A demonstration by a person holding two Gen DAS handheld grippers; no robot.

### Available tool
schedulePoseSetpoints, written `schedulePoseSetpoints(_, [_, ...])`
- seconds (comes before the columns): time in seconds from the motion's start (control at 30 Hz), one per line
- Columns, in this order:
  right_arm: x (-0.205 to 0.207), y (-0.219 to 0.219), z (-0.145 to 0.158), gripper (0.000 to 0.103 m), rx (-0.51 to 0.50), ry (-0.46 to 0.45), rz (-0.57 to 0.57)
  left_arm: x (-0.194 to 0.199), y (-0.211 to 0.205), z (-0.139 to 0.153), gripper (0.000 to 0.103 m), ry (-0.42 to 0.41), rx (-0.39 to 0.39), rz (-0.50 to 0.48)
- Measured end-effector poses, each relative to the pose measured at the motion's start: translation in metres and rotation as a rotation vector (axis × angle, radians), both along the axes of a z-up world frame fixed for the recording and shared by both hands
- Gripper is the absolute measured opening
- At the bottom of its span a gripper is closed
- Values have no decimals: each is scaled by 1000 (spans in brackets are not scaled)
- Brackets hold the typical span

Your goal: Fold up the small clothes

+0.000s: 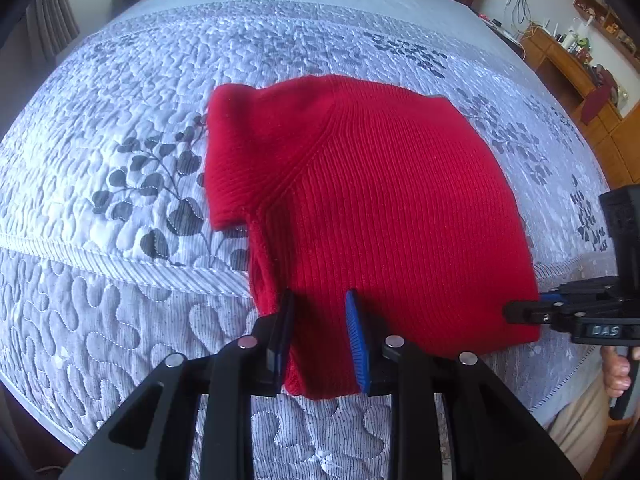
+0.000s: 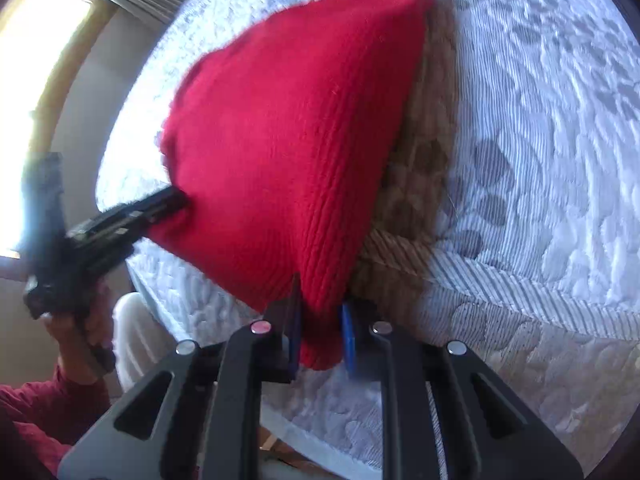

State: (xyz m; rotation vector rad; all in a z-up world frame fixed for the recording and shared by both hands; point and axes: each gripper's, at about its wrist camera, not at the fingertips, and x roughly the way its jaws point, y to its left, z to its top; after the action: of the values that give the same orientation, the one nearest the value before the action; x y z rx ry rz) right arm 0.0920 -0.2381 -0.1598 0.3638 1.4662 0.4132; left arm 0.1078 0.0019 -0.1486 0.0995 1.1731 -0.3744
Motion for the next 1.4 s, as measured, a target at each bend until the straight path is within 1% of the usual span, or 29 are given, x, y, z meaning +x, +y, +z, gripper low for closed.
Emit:
schedulePoseSetpoints(0.07, [1,1,-6,15,-2,-2,2,0,0,-1,27,-2,-1,-1])
schedulePoseSetpoints(0.2, [2,4,-4,18,-5,-1,7,0,0,-3,31,-2,-10,1])
schedulePoseSetpoints(0.27, [3,5,-3,19,0,10,-2,1,1,-2,32,4,-18,4])
schedulePoseSetpoints(0.33, [5,4,2,25,13,12,-4,3,5,2,35,17,-47,17])
schedulePoseSetpoints(0.37, [5,2,6,29,8,5,-2,5,11,5,38,30,-73,29])
schedulePoseSetpoints(0.4, [6,1,10,36,1,-7,0,8,18,9,48,34,-82,51])
schedulePoseSetpoints(0.43, [7,-1,17,39,-9,-26,-3,11,25,13,52,27,-79,80])
schedulePoseSetpoints(0.5, [12,-10,32,54,5,-63,-28,18,43,24,54,-6,-70,133])
schedulePoseSetpoints(0.53, [14,-14,35,55,20,-73,-38,24,51,28,55,-14,-66,151])
schedulePoseSetpoints(0.6, [22,-22,41,55,43,-80,-56,37,61,32,63,-9,-72,172])
schedulePoseSetpoints(0.7, [39,-29,44,56,23,-91,-58,66,70,21,63,54,-95,173])
schedulePoseSetpoints(0.83, [54,-34,38,57,42,-75,-61,98,71,-3,63,170,-231,170])
schedulePoseSetpoints(0.9, [62,-36,33,57,60,-64,-56,106,67,-11,63,194,-261,165])
schedulePoseSetpoints(0.93, [66,-35,31,58,69,-56,-55,109,64,-13,63,205,-287,153])
schedulePoseSetpoints(0.97, [70,-34,28,58,81,-50,-54,112,62,-17,63,228,-329,133])
schedulePoseSetpoints(1.07, [78,-35,20,58,110,-31,-54,121,52,-30,62,296,-415,112])
schedulePoseSetpoints(1.13, [83,-34,15,58,116,-22,-53,124,46,-38,62,328,-443,91])
schedulePoseSetpoints(1.2, [88,-32,10,58,134,-17,-49,129,41,-44,62,366,-496,65])
schedulePoseSetpoints(1.27, [92,-31,5,58,151,-10,-47,134,38,-49,62,389,-520,62])
schedulePoseSetpoints(1.3, [95,-30,2,58,155,-5,-48,136,37,-50,60,396,-538,55])
schedulePoseSetpoints(1.33, [97,-29,0,58,157,-1,-51,138,34,-52,56,410,-559,53])
schedulePoseSetpoints(1.37, [99,-29,-4,60,163,7,-54,140,32,-54,48,425,-566,54])
schedulePoseSetpoints(1.4, [102,-28,-7,61,172,14,-57,141,29,-56,46,432,-569,56])
